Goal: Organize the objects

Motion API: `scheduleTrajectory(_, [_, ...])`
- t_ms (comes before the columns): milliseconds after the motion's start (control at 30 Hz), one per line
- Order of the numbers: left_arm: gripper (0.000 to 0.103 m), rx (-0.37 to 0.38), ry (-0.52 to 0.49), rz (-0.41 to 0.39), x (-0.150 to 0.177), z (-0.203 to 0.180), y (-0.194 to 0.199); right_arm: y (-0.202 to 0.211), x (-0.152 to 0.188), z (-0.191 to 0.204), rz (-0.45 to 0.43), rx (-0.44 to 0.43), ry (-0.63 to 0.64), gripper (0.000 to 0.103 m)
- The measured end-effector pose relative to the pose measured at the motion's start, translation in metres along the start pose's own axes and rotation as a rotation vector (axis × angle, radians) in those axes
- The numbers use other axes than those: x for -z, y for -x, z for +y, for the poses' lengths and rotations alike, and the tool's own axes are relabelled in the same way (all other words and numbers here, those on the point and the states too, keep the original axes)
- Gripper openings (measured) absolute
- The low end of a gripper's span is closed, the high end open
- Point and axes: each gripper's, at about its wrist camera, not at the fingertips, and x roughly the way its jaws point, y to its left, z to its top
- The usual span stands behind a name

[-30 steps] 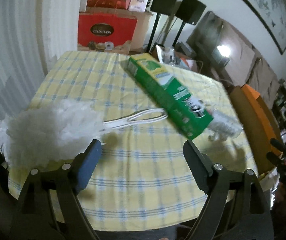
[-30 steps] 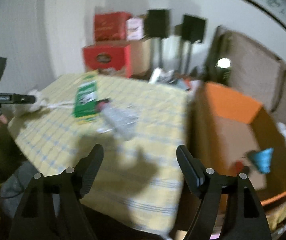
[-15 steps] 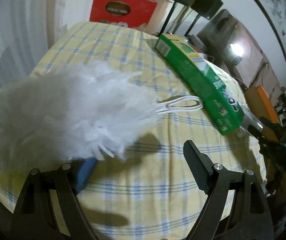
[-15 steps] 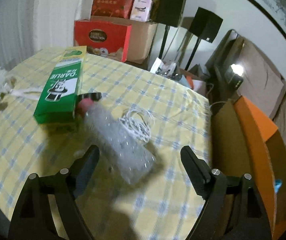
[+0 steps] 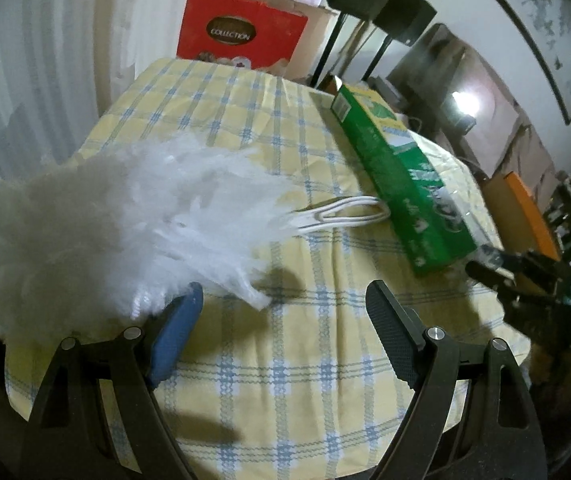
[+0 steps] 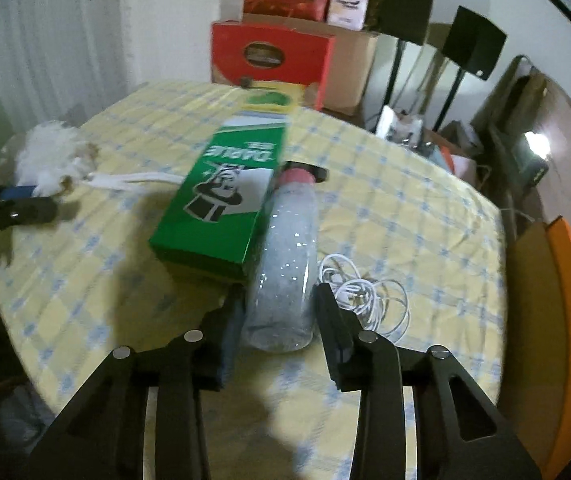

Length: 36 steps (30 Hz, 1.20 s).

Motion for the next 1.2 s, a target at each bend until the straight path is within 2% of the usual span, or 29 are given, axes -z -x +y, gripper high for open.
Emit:
scheduleTrajectory(100, [0.082,0.005,-0.010,-0.004,-0.001,-0.005,0.002,0.001,-0.003,-0.003,-0.009,-0.069,-0.040,0.042])
scheduleTrajectory(300, [0.082,0.017,-0.022,-0.008,-0.001,-0.012,0.005,0.000,-0.017,-0.019,-0.039,-0.055,-0.116,0.042])
scheduleTrajectory(467, [0.082,0.032,-0.022,0.006,-0.001,-0.014,0.002,-0.024,-0.027,-0.021,0.027,-0.013,-0.109,0.046])
scheduleTrajectory(600, [0.082,0.047,-0.020,-0.002,-0.002,-0.016,0.005,-0.033,-0.022,-0.012,0.026,-0.030,-0.100,0.044])
scheduleTrajectory(700, [0.082,0.048,-0.025,-0.004,-0.003,-0.020,0.007,-0.030,-0.017,-0.017,0.005,-0.053,-0.124,0.042])
scheduleTrajectory(867, [0.082,0.054,-0.052,-0.021,-0.006,-0.036,0.009,0.003,-0.003,-0.051,-0.133,-0.161,-0.311,0.034])
scheduleTrajectory(967, [0.082,0.053,-0.053,-0.015,-0.009,-0.048,0.003,0.028,0.003,-0.068,-0.205,-0.112,-0.372,0.033])
scheduleTrajectory(1067, [0.082,0.078,-0.067,0.001,-0.012,-0.068,-0.001,0.043,0.011,-0.080,-0.237,-0.062,-0.398,0.033])
scheduleTrajectory(1200, [0.082,0.118,-0.146,-0.056,-0.026,-0.106,0.002,0.047,0.029,-0.102,-0.237,-0.019,-0.445,0.033])
